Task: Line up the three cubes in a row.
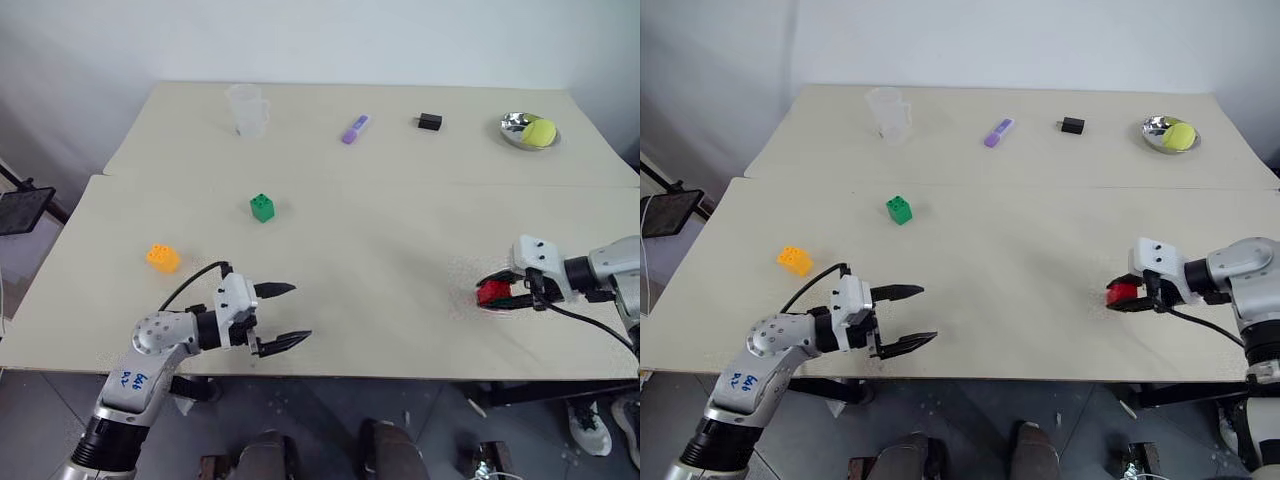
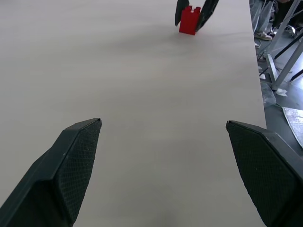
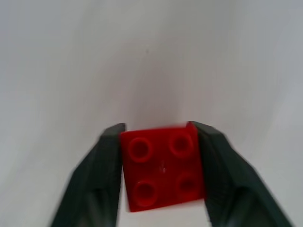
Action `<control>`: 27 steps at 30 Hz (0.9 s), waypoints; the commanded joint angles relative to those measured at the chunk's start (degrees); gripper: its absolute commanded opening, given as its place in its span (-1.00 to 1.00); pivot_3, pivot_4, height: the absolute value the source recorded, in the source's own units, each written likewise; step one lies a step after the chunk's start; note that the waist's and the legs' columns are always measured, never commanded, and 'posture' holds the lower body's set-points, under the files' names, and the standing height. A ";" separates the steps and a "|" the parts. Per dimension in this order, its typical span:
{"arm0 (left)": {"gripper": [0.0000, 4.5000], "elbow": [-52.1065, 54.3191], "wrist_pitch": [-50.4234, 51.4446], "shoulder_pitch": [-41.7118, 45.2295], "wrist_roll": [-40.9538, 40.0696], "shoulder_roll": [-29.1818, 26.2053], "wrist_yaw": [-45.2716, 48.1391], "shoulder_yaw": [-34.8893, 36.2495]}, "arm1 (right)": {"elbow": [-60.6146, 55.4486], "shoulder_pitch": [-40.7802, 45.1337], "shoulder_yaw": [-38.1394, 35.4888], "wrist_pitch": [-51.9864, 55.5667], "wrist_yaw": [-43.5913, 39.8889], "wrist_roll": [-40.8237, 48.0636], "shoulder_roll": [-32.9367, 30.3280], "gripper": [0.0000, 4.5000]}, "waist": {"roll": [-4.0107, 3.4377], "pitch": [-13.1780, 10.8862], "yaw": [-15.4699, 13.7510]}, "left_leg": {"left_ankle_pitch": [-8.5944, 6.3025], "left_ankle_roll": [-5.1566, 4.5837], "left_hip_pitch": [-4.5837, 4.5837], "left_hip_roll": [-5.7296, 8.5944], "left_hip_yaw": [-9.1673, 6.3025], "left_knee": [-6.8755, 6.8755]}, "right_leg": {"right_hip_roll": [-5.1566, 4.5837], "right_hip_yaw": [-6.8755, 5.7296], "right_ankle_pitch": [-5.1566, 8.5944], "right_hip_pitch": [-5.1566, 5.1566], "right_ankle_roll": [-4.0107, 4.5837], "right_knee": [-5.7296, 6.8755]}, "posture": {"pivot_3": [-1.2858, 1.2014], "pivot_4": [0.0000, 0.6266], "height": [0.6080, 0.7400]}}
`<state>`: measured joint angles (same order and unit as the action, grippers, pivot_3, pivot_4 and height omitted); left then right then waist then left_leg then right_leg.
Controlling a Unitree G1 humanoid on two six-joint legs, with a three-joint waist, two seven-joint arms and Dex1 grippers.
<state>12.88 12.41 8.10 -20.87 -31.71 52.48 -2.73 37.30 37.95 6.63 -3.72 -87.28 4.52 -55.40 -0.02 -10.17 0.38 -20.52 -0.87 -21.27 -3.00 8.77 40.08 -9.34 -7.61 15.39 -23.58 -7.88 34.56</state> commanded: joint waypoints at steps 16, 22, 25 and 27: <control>1.00 3.69 0.77 -0.74 -0.38 -0.43 -1.57 0.91 | -14.07 15.33 14.96 24.34 8.29 -3.76 23.40 -0.32 | -0.01 0.00 0.86 | 0.00 0.07 -0.15 0.02 -0.22 0.00 | -0.02 -0.12 0.00 -0.17 0.00 0.33 | 0.03 -0.52 1.00; 1.00 4.41 0.68 -2.84 -0.81 -0.96 -2.38 2.59 | -14.68 14.44 16.16 21.69 7.42 -4.80 23.59 -0.01 | 0.00 0.00 1.35 | 0.01 0.10 -0.12 -0.02 -0.18 -0.03 | 0.00 -0.18 0.00 -0.18 0.00 0.36 | 0.03 -0.52 1.00; 1.00 5.27 0.89 -4.06 -1.09 -0.64 -3.32 3.44 | -13.67 14.63 15.09 19.39 8.60 -5.02 24.01 0.37 | 0.00 0.00 1.35 | 0.01 0.10 -0.11 -0.02 -0.14 -0.03 | 0.00 -0.17 0.00 -0.18 0.00 0.34 | 0.03 -0.52 1.00; 1.00 5.91 0.54 -5.68 -1.27 -0.31 -4.96 5.35 | -13.91 14.58 11.61 16.71 8.19 -2.11 23.80 0.69 | 0.00 0.00 1.35 | 0.01 0.10 -0.11 -0.02 -0.14 -0.03 | 0.00 -0.17 0.00 -0.18 0.00 0.34 | 0.03 -0.52 1.00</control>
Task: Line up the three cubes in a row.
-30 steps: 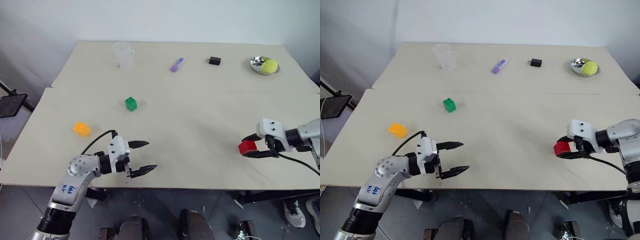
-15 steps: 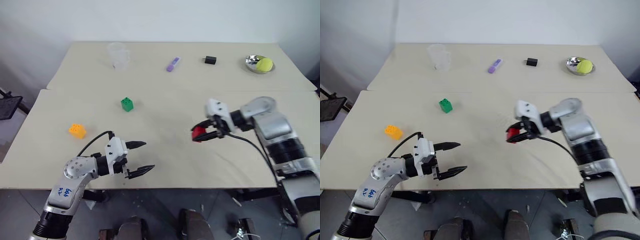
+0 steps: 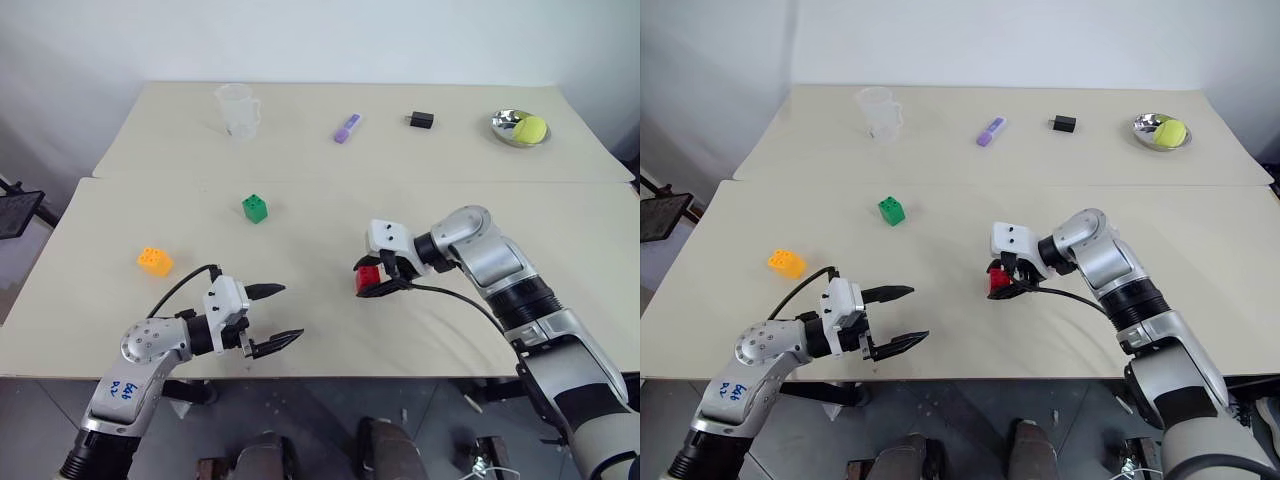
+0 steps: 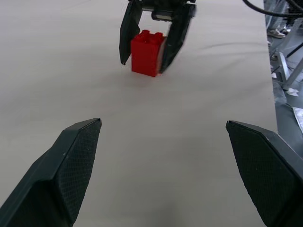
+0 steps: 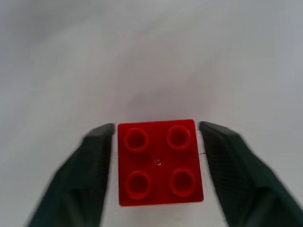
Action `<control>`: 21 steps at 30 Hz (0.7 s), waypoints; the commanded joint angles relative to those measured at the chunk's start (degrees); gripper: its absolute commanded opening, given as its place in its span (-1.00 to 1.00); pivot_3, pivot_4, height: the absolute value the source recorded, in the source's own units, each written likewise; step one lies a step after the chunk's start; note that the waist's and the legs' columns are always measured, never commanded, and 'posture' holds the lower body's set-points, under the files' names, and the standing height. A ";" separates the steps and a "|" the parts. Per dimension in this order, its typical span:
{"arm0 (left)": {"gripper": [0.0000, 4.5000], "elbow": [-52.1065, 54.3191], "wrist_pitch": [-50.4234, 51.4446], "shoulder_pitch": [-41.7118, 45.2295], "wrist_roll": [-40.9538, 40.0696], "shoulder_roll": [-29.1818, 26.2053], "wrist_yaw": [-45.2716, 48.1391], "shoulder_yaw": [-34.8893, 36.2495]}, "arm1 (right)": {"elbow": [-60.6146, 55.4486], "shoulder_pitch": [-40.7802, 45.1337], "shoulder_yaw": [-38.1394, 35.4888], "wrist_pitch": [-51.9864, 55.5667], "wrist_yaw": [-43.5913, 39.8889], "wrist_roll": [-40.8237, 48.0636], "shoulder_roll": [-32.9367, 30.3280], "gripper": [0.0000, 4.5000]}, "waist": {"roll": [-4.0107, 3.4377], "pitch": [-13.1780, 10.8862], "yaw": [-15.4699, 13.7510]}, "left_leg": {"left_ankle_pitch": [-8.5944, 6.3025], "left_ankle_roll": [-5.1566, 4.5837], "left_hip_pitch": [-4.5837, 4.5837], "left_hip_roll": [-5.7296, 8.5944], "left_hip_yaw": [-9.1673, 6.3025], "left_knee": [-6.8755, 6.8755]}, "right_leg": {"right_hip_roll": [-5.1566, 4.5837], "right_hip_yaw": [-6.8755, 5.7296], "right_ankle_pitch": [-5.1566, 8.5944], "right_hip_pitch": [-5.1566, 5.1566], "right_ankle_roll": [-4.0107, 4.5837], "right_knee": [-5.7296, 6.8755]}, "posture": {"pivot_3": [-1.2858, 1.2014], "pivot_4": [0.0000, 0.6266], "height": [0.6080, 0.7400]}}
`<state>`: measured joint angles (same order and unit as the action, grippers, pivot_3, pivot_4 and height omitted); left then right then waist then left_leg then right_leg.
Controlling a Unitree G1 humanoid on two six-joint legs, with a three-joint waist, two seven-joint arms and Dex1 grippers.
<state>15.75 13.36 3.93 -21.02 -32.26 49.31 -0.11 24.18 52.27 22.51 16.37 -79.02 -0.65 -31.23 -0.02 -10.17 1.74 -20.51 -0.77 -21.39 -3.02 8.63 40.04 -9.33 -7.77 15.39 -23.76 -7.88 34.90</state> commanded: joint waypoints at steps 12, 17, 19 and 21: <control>1.00 3.50 -7.81 -20.23 -6.34 11.42 -17.64 28.18 | -8.35 -18.71 -32.52 -16.47 -4.03 28.97 -2.82 0.99 | 0.03 -0.02 -0.16 | -0.06 -0.07 0.04 -0.02 -0.14 -0.08 | -0.01 -0.01 -0.01 0.09 -0.01 -0.25 | 0.03 -0.52 1.00; 1.00 2.48 -4.75 -23.12 -11.33 12.06 -17.56 31.88 | -5.07 -30.31 -38.72 -31.52 -2.37 28.11 -1.09 0.99 | 0.08 0.01 -0.43 | -0.11 -0.10 0.17 -0.02 -0.12 -0.07 | -0.02 0.01 -0.01 0.24 -0.01 -0.33 | 0.03 -0.52 1.00; 1.00 3.26 -3.96 -21.12 -10.38 10.48 -16.13 28.80 | -5.13 -32.42 -39.20 -33.59 -0.99 27.95 -0.74 0.99 | 0.08 0.01 -0.37 | -0.11 -0.13 0.18 0.00 -0.12 -0.02 | -0.04 0.11 0.00 0.22 0.00 -0.32 | 0.03 -0.52 1.00; 1.00 2.99 -2.53 -16.68 -9.25 9.27 -16.03 25.13 | -5.65 -34.04 -39.26 -34.36 0.25 28.14 -0.51 0.99 | 0.07 0.01 -0.18 | -0.09 -0.16 0.22 0.01 -0.15 0.01 | -0.06 0.22 -0.01 0.19 0.02 -0.29 | 0.03 -0.52 1.00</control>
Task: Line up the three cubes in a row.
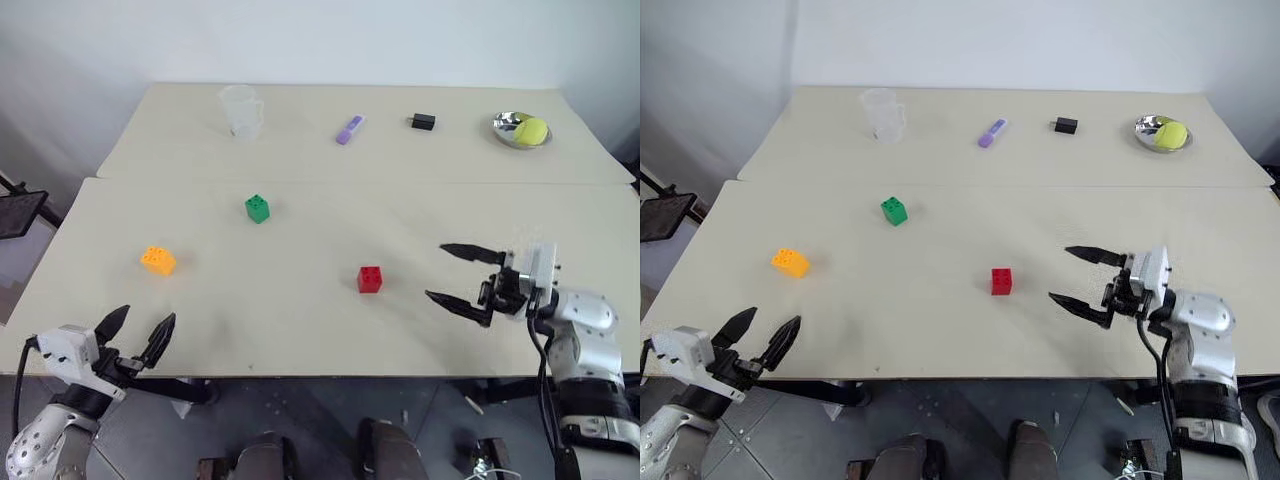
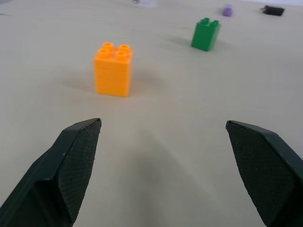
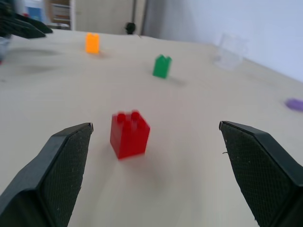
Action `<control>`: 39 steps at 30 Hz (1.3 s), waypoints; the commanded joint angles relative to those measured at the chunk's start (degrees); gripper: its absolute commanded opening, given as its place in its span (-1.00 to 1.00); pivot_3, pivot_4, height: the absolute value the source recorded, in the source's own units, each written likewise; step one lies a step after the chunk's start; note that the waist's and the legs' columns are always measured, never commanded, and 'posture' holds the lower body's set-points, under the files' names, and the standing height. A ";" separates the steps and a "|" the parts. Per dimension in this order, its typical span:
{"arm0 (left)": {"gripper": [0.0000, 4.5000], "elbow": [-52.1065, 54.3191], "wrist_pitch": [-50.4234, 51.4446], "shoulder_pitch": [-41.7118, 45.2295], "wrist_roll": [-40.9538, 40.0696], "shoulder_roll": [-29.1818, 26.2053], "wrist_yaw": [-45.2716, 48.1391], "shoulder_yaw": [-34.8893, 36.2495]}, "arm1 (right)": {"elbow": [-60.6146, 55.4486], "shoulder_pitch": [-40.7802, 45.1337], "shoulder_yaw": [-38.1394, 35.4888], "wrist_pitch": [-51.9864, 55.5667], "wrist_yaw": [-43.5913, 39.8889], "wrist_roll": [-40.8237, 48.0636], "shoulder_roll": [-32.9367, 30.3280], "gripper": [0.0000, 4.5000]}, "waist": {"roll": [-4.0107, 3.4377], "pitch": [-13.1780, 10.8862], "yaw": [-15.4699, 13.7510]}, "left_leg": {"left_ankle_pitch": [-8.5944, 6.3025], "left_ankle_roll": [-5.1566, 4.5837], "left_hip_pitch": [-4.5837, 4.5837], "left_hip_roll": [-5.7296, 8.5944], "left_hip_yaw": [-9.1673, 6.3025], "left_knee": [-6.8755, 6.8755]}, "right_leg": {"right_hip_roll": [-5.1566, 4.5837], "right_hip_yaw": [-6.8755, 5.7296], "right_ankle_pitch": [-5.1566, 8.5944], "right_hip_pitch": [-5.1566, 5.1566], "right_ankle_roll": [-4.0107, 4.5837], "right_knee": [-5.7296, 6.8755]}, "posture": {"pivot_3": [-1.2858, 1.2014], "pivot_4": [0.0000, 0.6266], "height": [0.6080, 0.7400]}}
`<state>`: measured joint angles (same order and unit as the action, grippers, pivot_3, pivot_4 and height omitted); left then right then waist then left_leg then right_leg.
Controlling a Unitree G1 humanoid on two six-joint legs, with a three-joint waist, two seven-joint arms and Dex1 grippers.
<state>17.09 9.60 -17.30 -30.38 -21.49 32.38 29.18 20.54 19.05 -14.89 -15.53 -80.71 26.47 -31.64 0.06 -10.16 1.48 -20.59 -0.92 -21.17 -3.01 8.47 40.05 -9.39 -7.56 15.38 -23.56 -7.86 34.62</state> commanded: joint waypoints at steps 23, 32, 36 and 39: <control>0.92 -81.75 -15.10 76.55 24.32 -1.36 -1.14 -23.71 | -18.59 -8.86 -0.78 0.17 14.35 1.52 -0.54 1.00 | 0.20 -0.10 0.06 | 0.21 0.16 -0.06 0.11 0.27 -0.47 | 0.10 -0.28 -0.07 -0.06 -0.12 -0.13 | 0.03 -0.52 1.00; -0.23 -85.26 -17.65 78.31 26.19 -0.90 1.46 -23.94 | -20.32 -10.66 0.37 0.04 16.90 1.16 -0.23 1.00 | 0.25 -0.13 0.06 | 0.21 0.15 -0.08 0.13 0.27 -0.43 | 0.10 -0.26 -0.09 -0.03 -0.18 -0.17 | 0.03 -0.52 1.00; -0.33 -78.84 -19.50 76.99 22.80 -1.46 14.81 -23.37 | -20.27 -10.54 0.74 0.21 17.17 0.95 -0.60 1.00 | 0.26 -0.13 -0.02 | 0.21 0.15 -0.09 0.13 0.26 -0.43 | 0.10 -0.27 -0.09 -0.04 -0.17 -0.16 | 0.03 -0.52 1.00; -0.33 -70.94 -21.32 73.99 21.21 -3.72 30.61 -26.03 | -20.20 -10.83 0.35 0.64 16.75 1.26 -1.36 1.00 | 0.25 -0.13 0.09 | 0.21 0.15 -0.10 0.13 0.28 -0.43 | 0.10 -0.27 -0.09 -0.05 -0.18 -0.17 | 0.03 -0.52 1.00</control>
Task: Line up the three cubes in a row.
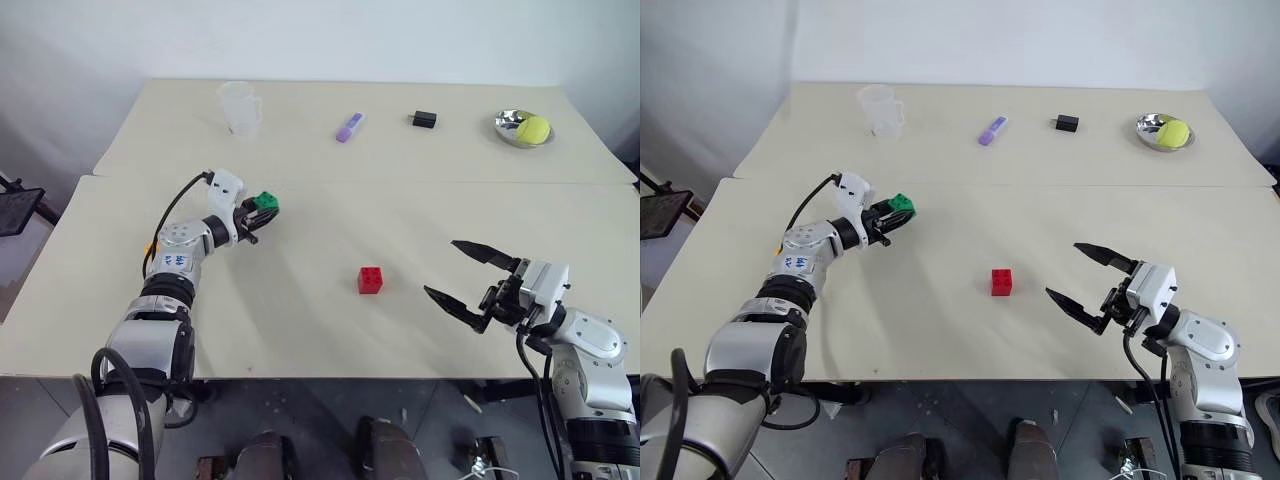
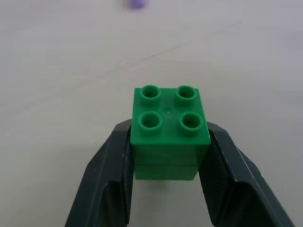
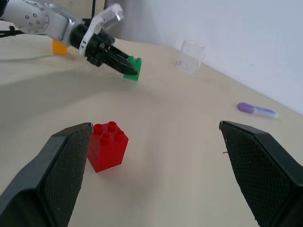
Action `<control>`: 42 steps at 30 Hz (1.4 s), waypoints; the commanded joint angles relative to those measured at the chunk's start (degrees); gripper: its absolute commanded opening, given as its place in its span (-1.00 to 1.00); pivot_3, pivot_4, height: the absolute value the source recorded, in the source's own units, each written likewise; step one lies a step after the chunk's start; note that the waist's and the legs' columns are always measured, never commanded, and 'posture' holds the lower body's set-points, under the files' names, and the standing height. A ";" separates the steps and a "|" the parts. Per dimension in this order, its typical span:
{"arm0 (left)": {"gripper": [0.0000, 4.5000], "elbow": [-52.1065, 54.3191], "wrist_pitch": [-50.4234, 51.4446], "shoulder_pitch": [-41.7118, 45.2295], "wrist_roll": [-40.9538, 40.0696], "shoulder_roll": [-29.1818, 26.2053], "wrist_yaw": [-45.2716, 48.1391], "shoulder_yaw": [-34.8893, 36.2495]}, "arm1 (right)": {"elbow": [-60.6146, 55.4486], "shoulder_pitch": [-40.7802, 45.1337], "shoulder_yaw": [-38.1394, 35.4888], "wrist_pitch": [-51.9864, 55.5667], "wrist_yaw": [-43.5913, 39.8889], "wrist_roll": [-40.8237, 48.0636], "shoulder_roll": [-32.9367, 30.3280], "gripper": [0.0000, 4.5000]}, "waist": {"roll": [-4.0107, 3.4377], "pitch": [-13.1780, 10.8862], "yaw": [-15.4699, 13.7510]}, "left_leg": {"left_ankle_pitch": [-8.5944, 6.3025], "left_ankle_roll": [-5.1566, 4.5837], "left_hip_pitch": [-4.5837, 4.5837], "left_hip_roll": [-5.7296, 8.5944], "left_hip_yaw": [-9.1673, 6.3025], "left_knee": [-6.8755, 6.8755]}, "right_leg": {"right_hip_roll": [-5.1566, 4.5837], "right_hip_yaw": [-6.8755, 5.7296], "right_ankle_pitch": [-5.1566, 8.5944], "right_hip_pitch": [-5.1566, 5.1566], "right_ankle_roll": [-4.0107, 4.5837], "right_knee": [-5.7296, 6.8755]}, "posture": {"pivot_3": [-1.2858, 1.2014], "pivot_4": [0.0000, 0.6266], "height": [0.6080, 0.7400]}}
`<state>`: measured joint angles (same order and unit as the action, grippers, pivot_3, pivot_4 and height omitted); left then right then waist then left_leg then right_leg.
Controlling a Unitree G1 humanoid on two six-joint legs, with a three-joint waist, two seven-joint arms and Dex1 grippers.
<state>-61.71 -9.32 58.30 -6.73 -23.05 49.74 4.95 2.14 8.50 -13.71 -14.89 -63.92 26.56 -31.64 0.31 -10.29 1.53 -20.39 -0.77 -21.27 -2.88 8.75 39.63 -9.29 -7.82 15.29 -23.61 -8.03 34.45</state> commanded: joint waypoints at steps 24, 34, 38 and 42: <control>0.66 17.03 -3.82 -8.83 -0.06 -2.13 29.39 -10.86 | -4.34 -0.45 1.94 4.81 -3.00 2.81 -2.73 1.00 | -0.01 0.00 -0.50 | -0.04 -0.08 -0.07 -0.02 -0.06 0.33 | -0.01 0.05 0.00 0.02 0.00 0.11 | 0.03 -0.52 1.00; 0.97 64.24 17.99 -37.92 -15.93 -11.38 12.40 9.03 | -11.05 3.13 7.23 16.48 -6.25 8.36 -3.48 1.00 | -0.03 0.01 0.46 | -0.11 -0.04 0.10 -0.19 -0.46 0.30 | -0.02 0.21 0.00 -0.08 0.01 0.42 | 0.03 -0.52 1.00; 0.97 75.24 22.79 -52.71 -20.88 -5.09 -5.77 24.37 | -12.19 5.17 10.24 16.50 -6.97 7.60 -1.86 1.00 | -0.02 0.01 -0.18 | -0.17 -0.12 0.09 -0.22 -0.46 0.41 | -0.08 0.27 0.00 -0.04 0.01 0.35 | 0.03 -0.52 1.00; 0.97 74.62 19.66 -63.22 -21.13 3.11 -19.30 36.92 | -12.51 6.49 12.77 15.34 -8.08 6.50 -0.47 1.00 | -0.03 0.03 -0.93 | -0.20 -0.18 0.09 -0.14 -0.50 0.51 | -0.16 0.24 -0.01 0.06 0.02 0.31 | 0.03 -0.52 1.00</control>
<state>12.18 12.29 -1.95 -26.99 -21.82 35.79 36.59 -8.73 14.93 -1.07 1.35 -71.22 32.86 -32.33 0.29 -10.26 0.60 -20.61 -0.99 -21.15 -3.02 8.29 40.12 -9.46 -7.54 15.28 -23.55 -8.01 34.73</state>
